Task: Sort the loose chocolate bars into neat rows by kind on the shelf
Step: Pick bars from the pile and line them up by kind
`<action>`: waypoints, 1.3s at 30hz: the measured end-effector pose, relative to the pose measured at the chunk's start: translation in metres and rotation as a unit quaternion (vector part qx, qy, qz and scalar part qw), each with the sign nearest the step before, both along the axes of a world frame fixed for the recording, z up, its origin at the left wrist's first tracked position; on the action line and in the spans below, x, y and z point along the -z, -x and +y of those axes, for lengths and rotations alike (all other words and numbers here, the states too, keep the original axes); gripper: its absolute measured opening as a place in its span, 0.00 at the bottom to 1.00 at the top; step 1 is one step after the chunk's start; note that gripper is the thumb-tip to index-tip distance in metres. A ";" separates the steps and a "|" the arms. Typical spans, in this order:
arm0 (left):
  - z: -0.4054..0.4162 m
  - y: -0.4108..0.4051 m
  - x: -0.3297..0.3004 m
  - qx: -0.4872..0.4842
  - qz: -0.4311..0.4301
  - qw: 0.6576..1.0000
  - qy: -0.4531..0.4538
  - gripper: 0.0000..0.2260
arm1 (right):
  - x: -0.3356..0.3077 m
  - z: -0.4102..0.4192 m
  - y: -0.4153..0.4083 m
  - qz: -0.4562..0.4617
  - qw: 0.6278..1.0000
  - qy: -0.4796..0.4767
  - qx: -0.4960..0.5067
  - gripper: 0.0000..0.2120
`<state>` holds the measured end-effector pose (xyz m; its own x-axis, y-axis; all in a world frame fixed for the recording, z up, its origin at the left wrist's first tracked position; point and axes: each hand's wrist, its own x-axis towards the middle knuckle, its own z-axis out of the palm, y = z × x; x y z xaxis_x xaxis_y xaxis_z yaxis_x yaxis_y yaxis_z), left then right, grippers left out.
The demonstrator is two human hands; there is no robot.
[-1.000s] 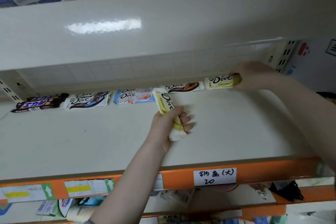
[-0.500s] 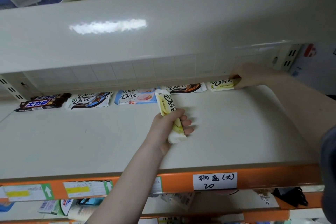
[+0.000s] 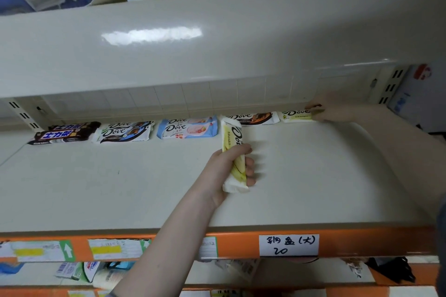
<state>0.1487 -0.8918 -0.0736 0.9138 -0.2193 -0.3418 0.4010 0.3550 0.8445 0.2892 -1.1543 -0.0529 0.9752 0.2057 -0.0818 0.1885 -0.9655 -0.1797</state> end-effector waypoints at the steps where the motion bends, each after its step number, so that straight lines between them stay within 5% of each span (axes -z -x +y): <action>1: 0.001 -0.001 -0.001 0.023 0.010 1.000 -0.010 0.06 | -0.001 0.003 0.003 -0.018 1.000 -0.019 0.011 0.18; 7: -0.001 -0.005 -0.004 0.067 0.043 0.995 0.052 0.19 | 0.001 0.036 0.046 -0.139 0.978 -0.154 0.004 0.10; 17: -0.022 -0.007 0.000 -0.078 -0.079 0.990 0.084 0.06 | 0.006 0.069 0.119 -0.010 0.924 -0.383 -0.024 0.06; 20: -0.028 -0.007 -0.001 -0.085 -0.060 0.990 0.098 0.07 | 0.011 0.070 0.125 0.010 0.919 -0.395 -0.016 0.14; 28: -0.019 -0.009 -0.009 -0.080 -0.052 0.995 0.014 0.07 | 0.012 0.049 0.126 -0.083 0.934 -0.349 0.002 0.11; 32: -0.031 -0.007 -0.005 -0.061 -0.011 0.998 0.027 0.09 | 0.018 0.052 0.131 -0.166 0.966 -0.183 -0.072 0.23; 36: -0.040 -0.003 0.000 -0.043 -0.013 0.999 0.014 0.09 | 0.021 0.041 0.129 -0.188 0.972 -0.084 -0.110 0.24; 38: -0.043 -0.004 0.004 -0.053 -0.081 0.990 -0.104 0.09 | 0.022 0.032 0.126 -0.194 0.972 -0.061 -0.121 0.23; 39: -0.043 -0.006 0.007 -0.052 -0.156 0.956 -0.243 0.10 | 0.021 0.027 0.123 -0.197 0.972 -0.055 -0.117 0.23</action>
<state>0.1550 -0.9347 -0.0811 0.9961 -0.0065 -0.0881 0.0873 -0.0859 0.9925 0.1659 -1.1277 -0.0740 0.8515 0.4120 0.3242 0.4761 -0.8666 -0.1492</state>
